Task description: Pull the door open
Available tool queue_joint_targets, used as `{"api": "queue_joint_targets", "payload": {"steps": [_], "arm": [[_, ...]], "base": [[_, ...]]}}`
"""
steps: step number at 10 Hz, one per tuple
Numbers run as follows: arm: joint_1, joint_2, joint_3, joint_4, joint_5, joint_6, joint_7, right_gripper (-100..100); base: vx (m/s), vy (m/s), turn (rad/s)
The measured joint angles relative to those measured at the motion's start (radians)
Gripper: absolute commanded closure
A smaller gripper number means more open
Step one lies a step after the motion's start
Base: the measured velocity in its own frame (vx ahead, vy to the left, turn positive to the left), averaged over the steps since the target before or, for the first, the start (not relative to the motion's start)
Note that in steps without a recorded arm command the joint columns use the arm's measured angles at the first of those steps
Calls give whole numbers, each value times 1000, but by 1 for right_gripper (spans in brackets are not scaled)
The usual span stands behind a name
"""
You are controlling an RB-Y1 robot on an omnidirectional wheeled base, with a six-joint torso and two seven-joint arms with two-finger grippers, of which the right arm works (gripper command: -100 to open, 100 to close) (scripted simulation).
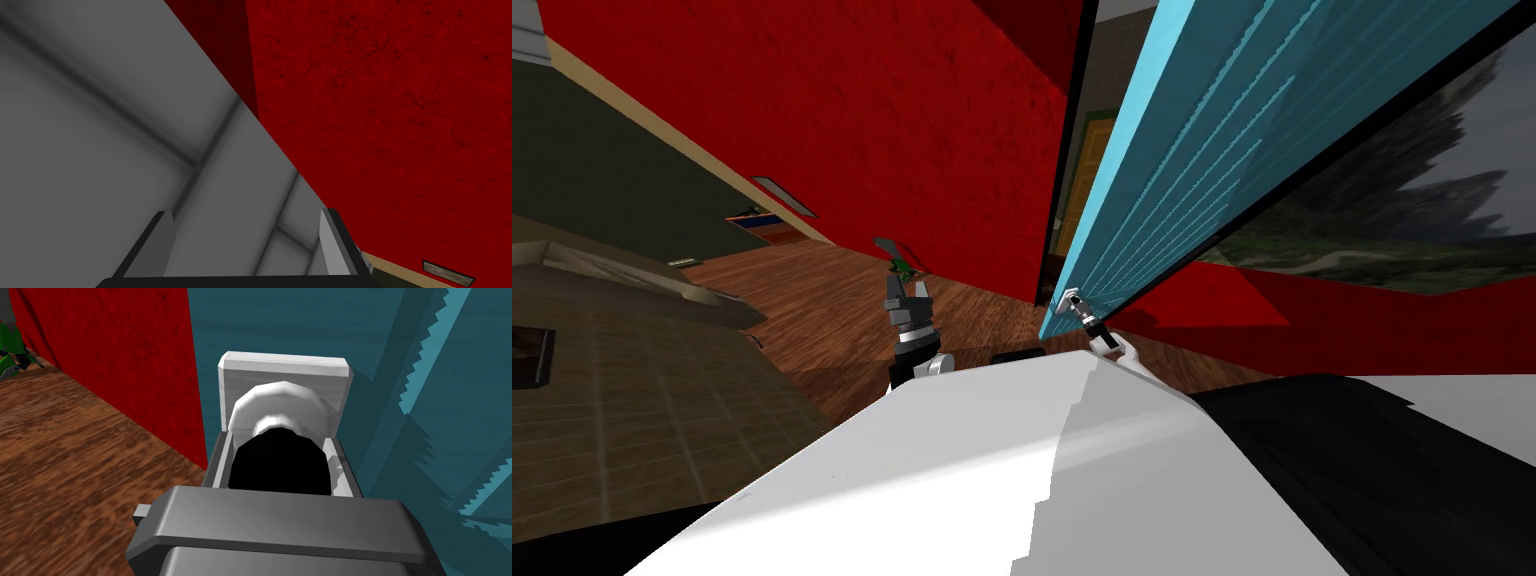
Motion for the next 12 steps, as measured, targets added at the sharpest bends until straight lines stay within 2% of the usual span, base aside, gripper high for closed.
{"api": "queue_joint_targets", "payload": {"steps": [2, 4, 7, 9, 12], "arm": [[15, -27, 11, -1, 10, -31, -30, 100], [21, -36, 18, 3, 16, -40, -39, 100], [30, -65, 31, 1, 33, -82, -67, 100], [46, -84, 43, -8, 45, -102, -84, 100], [55, -105, 63, -2, 61, -140, -110, 100]], "base": [[-155, -60, 65], [-178, -90, 117], [-225, -107, 96], [-197, -128, 81], [-135, -104, 59]]}}
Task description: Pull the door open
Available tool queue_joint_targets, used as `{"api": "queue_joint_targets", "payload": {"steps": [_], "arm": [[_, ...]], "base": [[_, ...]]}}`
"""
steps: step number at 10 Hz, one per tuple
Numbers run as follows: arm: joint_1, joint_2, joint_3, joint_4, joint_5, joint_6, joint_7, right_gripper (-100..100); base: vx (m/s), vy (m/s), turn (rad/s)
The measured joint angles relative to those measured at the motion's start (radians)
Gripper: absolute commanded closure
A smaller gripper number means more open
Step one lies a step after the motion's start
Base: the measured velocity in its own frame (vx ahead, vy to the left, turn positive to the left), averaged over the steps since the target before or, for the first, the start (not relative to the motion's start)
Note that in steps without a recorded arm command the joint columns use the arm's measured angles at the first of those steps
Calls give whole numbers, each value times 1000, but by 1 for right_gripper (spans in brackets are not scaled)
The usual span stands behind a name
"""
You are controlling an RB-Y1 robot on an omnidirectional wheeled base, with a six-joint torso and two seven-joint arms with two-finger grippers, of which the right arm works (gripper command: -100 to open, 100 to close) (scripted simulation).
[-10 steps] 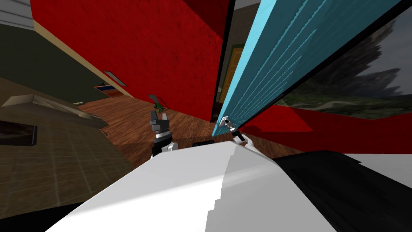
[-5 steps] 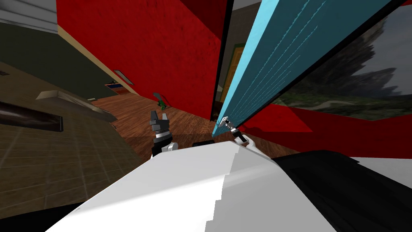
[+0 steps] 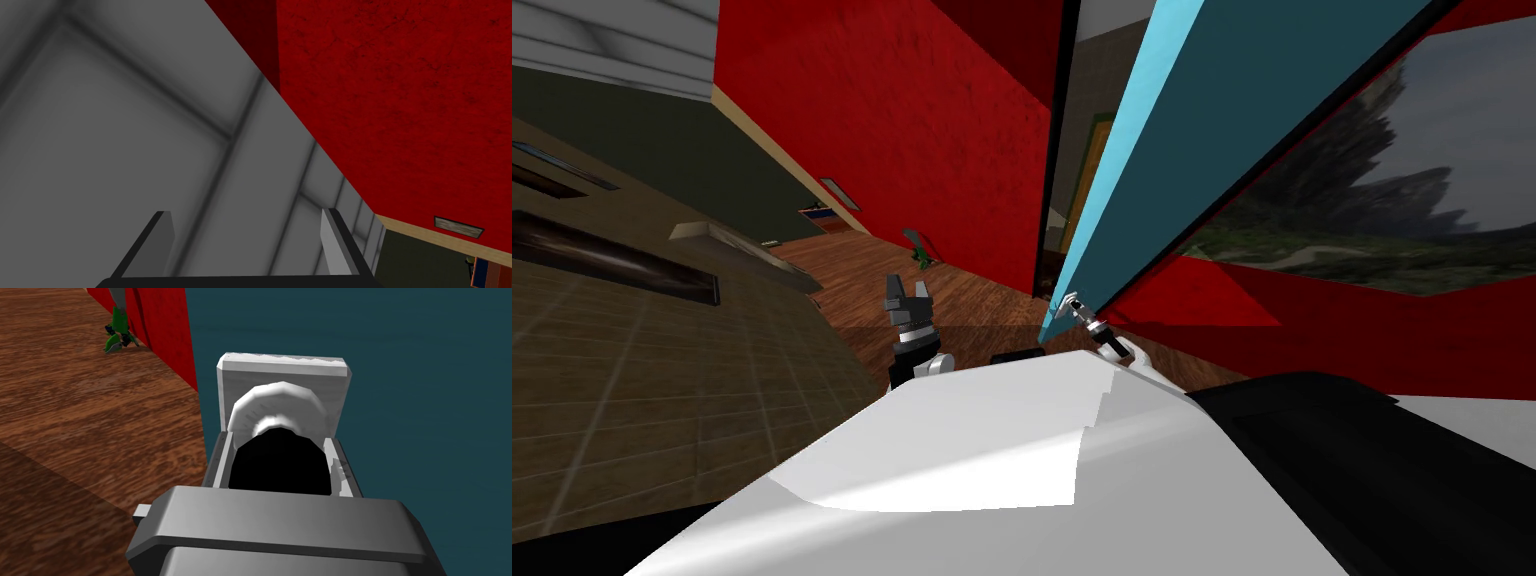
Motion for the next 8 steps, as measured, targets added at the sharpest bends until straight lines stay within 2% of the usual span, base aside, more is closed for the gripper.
{"api": "queue_joint_targets", "payload": {"steps": [1, 2, 6, 7, 8], "arm": [[2, 0, 2, 1, 1, -1, -1, 100], [10, -8, 11, -2, 11, -14, -5, 100], [38, -40, 46, -20, 49, -84, -27, 100], [54, -50, 50, -37, 57, -95, -31, 100], [59, -59, 59, -37, 65, -110, -37, 100]], "base": [[-40, -89, -75], [-66, -116, -52], [-108, -123, -12], [-101, -137, 3], [-92, -155, 18]]}}
